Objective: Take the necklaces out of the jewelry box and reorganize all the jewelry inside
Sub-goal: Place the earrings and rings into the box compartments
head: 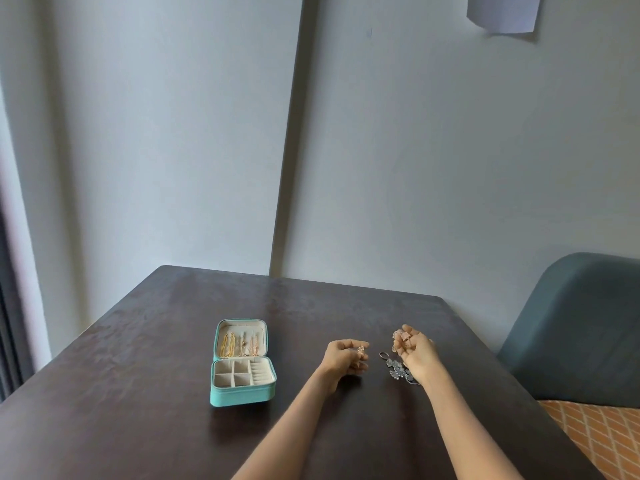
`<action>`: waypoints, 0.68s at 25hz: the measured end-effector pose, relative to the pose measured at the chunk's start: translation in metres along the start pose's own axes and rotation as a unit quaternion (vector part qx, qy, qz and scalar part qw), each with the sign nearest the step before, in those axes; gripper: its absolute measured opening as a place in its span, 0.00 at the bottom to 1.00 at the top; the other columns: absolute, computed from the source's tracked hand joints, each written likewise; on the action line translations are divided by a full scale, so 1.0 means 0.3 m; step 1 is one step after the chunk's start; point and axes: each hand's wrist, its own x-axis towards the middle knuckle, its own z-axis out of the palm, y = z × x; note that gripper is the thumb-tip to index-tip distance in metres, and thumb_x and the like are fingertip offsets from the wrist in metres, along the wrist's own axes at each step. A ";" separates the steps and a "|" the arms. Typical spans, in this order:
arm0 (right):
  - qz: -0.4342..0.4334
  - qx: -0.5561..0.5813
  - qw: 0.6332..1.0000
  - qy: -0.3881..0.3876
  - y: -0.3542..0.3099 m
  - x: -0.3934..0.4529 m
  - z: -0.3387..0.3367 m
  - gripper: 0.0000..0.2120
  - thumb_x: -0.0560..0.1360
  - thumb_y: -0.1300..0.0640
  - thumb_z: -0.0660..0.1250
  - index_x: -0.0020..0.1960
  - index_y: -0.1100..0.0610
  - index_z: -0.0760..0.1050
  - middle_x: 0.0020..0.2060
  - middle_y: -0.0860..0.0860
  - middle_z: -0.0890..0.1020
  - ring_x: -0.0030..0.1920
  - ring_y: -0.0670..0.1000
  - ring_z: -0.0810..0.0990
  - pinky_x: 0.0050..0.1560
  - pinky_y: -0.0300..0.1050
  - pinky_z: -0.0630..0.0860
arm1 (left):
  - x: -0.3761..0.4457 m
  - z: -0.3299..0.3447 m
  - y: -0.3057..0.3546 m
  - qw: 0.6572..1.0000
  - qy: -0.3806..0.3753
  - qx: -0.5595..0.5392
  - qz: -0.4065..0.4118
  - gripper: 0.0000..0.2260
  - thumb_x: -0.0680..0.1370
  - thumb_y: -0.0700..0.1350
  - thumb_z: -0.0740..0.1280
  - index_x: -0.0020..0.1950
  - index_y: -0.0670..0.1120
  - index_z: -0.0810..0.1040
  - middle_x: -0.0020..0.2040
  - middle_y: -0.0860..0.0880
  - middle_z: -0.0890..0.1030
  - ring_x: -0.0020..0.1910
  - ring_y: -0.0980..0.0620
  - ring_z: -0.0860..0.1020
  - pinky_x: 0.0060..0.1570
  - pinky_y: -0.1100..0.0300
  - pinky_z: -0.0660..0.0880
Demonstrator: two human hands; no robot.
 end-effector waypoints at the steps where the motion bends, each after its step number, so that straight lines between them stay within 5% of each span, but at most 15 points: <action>1: 0.011 0.022 1.000 -0.006 -0.002 0.003 -0.002 0.16 0.75 0.74 0.47 0.42 0.63 0.71 0.38 0.58 0.74 0.37 0.52 0.74 0.31 0.38 0.77 | 0.003 0.005 -0.001 1.000 -0.001 -0.004 -0.001 0.14 0.75 0.28 0.57 0.47 0.44 0.78 0.33 0.49 0.78 0.24 0.57 0.77 0.33 0.64 0.76; 4: -0.008 -0.119 0.992 -0.031 0.017 0.014 -0.015 0.09 0.77 0.69 0.55 0.45 0.66 0.74 0.34 0.57 0.73 0.30 0.49 0.75 0.30 0.35 0.74 | 0.010 0.021 0.000 1.000 -0.007 -0.011 -0.002 0.13 0.75 0.29 0.57 0.44 0.43 0.78 0.28 0.53 0.79 0.25 0.56 0.78 0.32 0.64 0.77; 7: -0.070 -0.402 0.912 -0.045 0.075 0.063 -0.032 0.11 0.73 0.73 0.59 0.52 0.67 0.76 0.32 0.54 0.76 0.29 0.49 0.75 0.27 0.34 0.74 | 0.014 0.041 0.005 1.000 -0.005 -0.011 0.003 0.12 0.76 0.29 0.58 0.44 0.43 0.77 0.27 0.53 0.79 0.25 0.57 0.79 0.32 0.64 0.78; 12: -0.174 -0.547 0.818 -0.020 0.065 0.054 -0.003 0.09 0.68 0.61 0.71 0.37 0.48 0.76 0.35 0.48 0.80 0.42 0.52 0.79 0.46 0.44 0.76 | 0.018 0.051 0.007 1.000 0.004 -0.018 0.005 0.10 0.76 0.31 0.61 0.43 0.43 0.78 0.27 0.53 0.81 0.24 0.58 0.77 0.36 0.62 0.77; 14: -0.191 -0.516 0.835 -0.031 0.063 0.026 0.003 0.07 0.70 0.60 0.70 0.39 0.49 0.76 0.37 0.50 0.81 0.41 0.51 0.79 0.43 0.42 0.74 | 0.015 0.042 0.010 1.000 0.012 -0.024 0.005 0.09 0.75 0.32 0.62 0.42 0.43 0.77 0.28 0.53 0.81 0.25 0.58 0.78 0.36 0.63 0.77; 17: -0.176 -0.373 0.909 -0.064 0.066 -0.023 0.030 0.04 0.77 0.60 0.63 0.48 0.55 0.76 0.39 0.53 0.81 0.35 0.48 0.76 0.32 0.37 0.72 | -0.004 0.022 0.034 0.999 0.019 -0.035 0.014 0.09 0.75 0.32 0.63 0.40 0.44 0.76 0.29 0.52 0.82 0.26 0.57 0.78 0.36 0.62 0.76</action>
